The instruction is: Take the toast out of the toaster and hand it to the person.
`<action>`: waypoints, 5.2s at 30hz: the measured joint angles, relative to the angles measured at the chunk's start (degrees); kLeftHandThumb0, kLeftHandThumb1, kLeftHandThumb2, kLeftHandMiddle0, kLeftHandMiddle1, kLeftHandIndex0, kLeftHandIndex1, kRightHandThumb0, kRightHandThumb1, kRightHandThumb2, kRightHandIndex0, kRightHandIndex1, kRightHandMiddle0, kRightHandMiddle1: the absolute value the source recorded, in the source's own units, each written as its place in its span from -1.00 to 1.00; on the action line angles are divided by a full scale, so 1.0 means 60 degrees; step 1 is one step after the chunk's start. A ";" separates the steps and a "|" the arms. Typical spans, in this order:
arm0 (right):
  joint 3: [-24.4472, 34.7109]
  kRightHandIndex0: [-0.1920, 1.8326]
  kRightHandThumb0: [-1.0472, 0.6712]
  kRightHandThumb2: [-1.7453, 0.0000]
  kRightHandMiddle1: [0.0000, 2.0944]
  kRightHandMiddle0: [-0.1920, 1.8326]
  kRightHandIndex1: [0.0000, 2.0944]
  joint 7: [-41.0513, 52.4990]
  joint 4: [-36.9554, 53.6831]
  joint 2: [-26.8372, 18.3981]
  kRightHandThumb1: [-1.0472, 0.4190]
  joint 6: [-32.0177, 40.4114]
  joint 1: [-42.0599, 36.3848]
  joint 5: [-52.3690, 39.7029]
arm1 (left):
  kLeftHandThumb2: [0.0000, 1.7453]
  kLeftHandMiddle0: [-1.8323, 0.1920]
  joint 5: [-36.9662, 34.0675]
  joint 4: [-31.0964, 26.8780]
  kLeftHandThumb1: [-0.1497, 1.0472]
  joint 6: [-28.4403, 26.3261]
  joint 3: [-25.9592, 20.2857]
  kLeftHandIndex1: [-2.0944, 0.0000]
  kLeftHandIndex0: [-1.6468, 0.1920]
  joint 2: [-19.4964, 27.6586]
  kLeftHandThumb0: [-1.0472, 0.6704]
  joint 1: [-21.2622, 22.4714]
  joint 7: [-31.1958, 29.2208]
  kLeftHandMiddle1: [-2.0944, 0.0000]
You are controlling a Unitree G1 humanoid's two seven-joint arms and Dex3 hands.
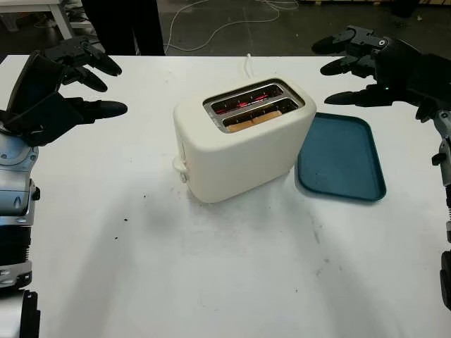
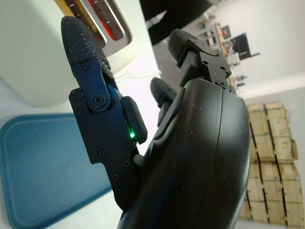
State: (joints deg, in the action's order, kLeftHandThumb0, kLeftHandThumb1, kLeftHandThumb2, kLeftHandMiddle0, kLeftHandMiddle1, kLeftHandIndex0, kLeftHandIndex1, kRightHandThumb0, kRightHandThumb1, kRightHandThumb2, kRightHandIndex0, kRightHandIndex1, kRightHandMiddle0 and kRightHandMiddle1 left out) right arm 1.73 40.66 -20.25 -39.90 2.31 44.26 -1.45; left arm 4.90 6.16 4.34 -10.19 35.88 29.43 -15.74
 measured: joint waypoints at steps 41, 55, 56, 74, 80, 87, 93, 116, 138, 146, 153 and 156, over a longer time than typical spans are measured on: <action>-0.0002 -0.81 -0.64 0.99 -0.39 -0.75 -0.25 -0.0025 0.0010 0.0000 -0.64 0.0013 0.0000 -0.0001 | -1.00 0.36 -0.0003 -0.0020 0.44 -0.0036 0.0000 -0.08 0.25 0.0000 -1.00 0.0000 0.0000 -0.24; -0.0001 -0.81 -0.62 1.00 -0.38 -0.75 -0.24 0.0010 -0.0007 0.0000 -0.63 0.0022 0.0000 -0.0018 | -1.00 0.34 -0.0002 0.0017 0.47 0.0011 0.0000 -0.07 0.24 0.0000 -1.00 0.0000 0.0000 -0.23; -0.0001 -0.81 -0.62 1.00 -0.38 -0.75 -0.24 0.0009 -0.0007 0.0000 -0.63 0.0022 0.0000 -0.0018 | -1.00 0.34 -0.0001 0.0016 0.47 0.0011 0.0000 -0.07 0.24 0.0000 -1.00 0.0000 0.0000 -0.23; -0.0001 -0.81 -0.62 0.99 -0.38 -0.74 -0.23 0.0008 -0.0002 0.0000 -0.64 0.0019 0.0000 -0.0009 | -1.00 0.35 -0.0002 -0.0004 0.47 0.0007 0.0000 -0.08 0.25 0.0000 -1.00 0.0000 0.0001 -0.24; -0.0001 -0.81 -0.62 1.00 -0.39 -0.74 -0.23 0.0007 -0.0002 0.0000 -0.64 0.0013 0.0000 -0.0010 | -1.00 0.36 -0.0003 -0.0010 0.46 -0.0006 0.0000 -0.08 0.26 0.0000 -1.00 0.0000 0.0000 -0.24; 0.0000 -0.81 -0.64 1.00 -0.38 -0.75 -0.24 0.0013 -0.0002 0.0000 -0.64 0.0014 0.0000 -0.0022 | -0.99 0.35 0.0003 0.0016 0.48 0.0006 0.0000 -0.08 0.25 0.0000 -1.00 0.0000 0.0001 -0.23; 0.0001 -0.81 -0.63 1.00 -0.37 -0.75 -0.23 0.0012 -0.0002 0.0000 -0.63 0.0014 0.0000 -0.0024 | -1.00 0.36 0.0000 0.0031 0.46 0.0057 0.0000 -0.09 0.26 0.0000 -1.00 0.0000 0.0000 -0.24; 0.0002 -0.81 -0.62 1.00 -0.34 -0.77 -0.23 0.0092 -0.0023 0.0022 -0.64 0.0009 0.0000 -0.0091 | -1.00 0.36 -0.0001 0.0017 0.46 0.0046 0.0000 -0.10 0.26 0.0000 -1.00 0.0000 -0.0001 -0.25; 0.0003 -0.81 -0.63 1.00 -0.35 -0.77 -0.23 0.0077 -0.0044 0.0022 -0.64 0.0008 0.0000 -0.0060 | -1.00 0.36 -0.0024 -0.0051 0.45 -0.0074 0.0000 -0.09 0.26 0.0000 -1.00 0.0000 0.0000 -0.24; 0.0003 -0.81 -0.63 1.00 -0.35 -0.77 -0.24 0.0064 -0.0027 0.0022 -0.64 0.0008 0.0000 -0.0059 | -1.00 0.36 -0.0027 0.0024 0.44 0.0066 0.0000 -0.09 0.26 0.0000 -1.00 0.0000 0.0000 -0.25; 0.0003 -0.81 -0.65 1.00 -0.35 -0.76 -0.23 0.0037 -0.0021 0.0023 -0.64 0.0008 -0.0001 -0.0060 | -1.00 0.37 -0.0030 -0.0008 0.43 0.0011 -0.0001 -0.09 0.26 -0.0015 -1.00 0.0000 0.0000 -0.25; 0.0003 -0.81 -0.63 1.00 -0.36 -0.76 -0.24 0.0005 0.0004 0.0023 -0.64 0.0009 -0.0001 -0.0058 | -1.00 0.37 -0.0031 -0.0006 0.43 0.0012 -0.0002 -0.09 0.25 -0.0073 -1.00 0.0000 0.0000 -0.25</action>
State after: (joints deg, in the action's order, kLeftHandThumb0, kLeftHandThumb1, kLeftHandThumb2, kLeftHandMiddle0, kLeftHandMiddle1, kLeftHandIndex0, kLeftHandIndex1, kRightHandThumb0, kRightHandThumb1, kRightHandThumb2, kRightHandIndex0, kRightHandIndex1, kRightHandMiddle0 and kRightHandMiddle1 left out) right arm 1.75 40.70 -20.23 -39.76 2.36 44.25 -1.79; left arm 4.71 6.13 4.42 -10.20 35.44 29.43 -15.75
